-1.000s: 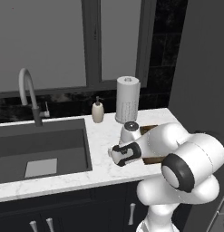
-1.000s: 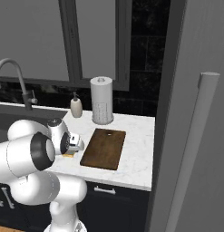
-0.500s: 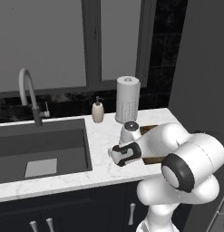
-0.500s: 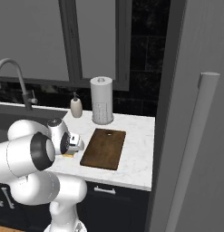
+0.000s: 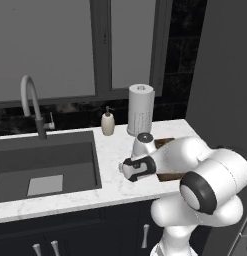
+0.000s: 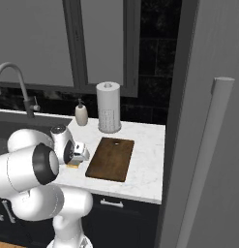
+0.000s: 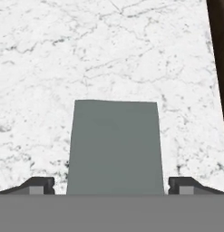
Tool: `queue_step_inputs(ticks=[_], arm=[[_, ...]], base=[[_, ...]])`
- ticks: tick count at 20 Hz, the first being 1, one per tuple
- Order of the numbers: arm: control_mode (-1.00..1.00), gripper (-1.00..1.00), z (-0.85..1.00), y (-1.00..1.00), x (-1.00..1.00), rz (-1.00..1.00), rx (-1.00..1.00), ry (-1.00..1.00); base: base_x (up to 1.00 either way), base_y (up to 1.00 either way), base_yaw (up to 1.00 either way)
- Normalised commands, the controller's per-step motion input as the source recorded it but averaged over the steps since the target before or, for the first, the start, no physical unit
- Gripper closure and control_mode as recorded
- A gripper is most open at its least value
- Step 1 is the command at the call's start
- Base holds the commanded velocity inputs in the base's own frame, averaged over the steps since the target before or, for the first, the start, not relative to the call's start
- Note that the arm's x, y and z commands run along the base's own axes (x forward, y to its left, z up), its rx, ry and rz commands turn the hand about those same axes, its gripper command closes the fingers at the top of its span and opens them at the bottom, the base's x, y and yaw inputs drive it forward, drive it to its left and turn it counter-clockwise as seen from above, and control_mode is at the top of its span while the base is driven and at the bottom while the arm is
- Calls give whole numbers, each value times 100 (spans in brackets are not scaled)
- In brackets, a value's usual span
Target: Pick up the sponge from the counter and clean the cutting board by briefly scrubbing or pressing down on the cutting board. Once finished, release the sponge.
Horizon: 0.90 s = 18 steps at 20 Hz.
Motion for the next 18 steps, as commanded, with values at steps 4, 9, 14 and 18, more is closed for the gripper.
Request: queue_step_inputs(ticks=[4, 9, 14, 18], arm=[[-100, -100, 42, 8, -24, 1, 1, -3], [-100, -100, 93, 67, -10, 0, -10, -3], [-100, -100, 100, 87, -13, 0, -25, 0], [-100, -100, 93, 62, -38, 0, -30, 0]], base=[[0, 0, 0], [0, 0, 0], [0, 0, 0], [0, 0, 0]])
